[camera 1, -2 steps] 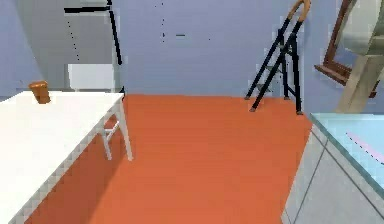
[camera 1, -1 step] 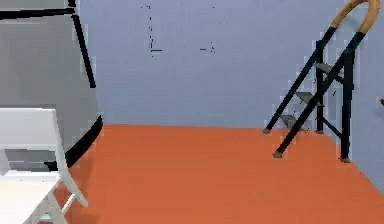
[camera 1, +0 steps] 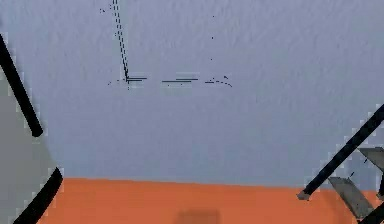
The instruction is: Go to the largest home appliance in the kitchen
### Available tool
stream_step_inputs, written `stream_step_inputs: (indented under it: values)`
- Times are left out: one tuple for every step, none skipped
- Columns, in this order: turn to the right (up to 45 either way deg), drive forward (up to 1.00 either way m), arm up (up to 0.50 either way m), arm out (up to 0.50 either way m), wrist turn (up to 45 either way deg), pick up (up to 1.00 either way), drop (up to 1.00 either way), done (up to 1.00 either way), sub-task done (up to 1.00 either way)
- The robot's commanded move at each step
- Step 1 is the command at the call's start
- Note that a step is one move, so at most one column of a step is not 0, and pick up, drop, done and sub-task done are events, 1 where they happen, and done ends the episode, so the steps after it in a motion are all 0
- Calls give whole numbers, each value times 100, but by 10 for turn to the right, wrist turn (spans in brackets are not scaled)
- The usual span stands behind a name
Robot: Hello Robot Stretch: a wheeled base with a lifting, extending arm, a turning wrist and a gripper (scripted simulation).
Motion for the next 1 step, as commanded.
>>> stream_step_inputs:
  values:
    - [-300, 0, 0, 0, 0, 0, 0, 0, 0]
